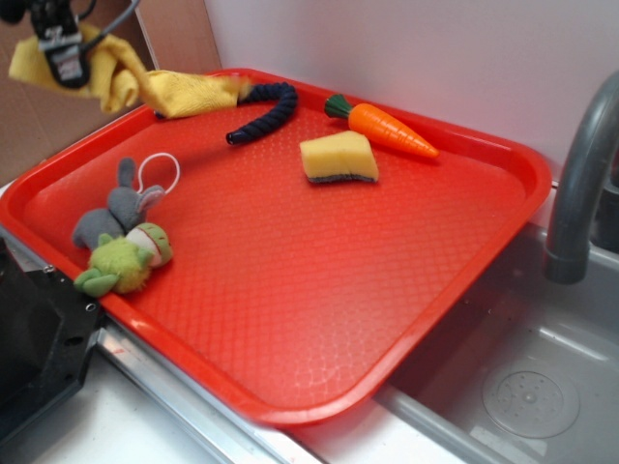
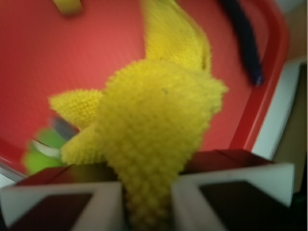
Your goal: Grab the yellow cloth.
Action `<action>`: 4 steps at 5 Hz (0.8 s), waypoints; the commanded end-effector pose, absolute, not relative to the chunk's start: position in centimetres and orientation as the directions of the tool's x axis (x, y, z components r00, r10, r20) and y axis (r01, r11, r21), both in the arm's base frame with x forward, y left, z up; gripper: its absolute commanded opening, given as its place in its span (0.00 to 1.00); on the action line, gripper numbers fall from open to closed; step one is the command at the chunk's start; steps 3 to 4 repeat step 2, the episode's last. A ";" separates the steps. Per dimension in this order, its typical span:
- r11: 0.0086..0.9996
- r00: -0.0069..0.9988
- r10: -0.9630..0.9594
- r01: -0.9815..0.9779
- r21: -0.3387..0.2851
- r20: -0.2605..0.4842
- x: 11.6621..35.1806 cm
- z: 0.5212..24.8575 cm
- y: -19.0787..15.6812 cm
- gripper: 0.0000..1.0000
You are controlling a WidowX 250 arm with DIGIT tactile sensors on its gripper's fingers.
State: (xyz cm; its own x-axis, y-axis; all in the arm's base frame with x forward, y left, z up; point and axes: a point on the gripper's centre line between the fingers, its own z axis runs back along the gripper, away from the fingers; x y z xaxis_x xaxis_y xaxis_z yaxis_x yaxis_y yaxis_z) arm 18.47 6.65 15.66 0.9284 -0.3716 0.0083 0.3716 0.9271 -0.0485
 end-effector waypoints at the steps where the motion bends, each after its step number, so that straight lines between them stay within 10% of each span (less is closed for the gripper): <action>1: 0.987 0.983 -0.133 0.144 -0.077 0.130 18.1 23.1 7.3 0.00; 4: 1.000 0.989 0.010 -0.008 -0.010 0.145 17.2 22.8 8.1 0.00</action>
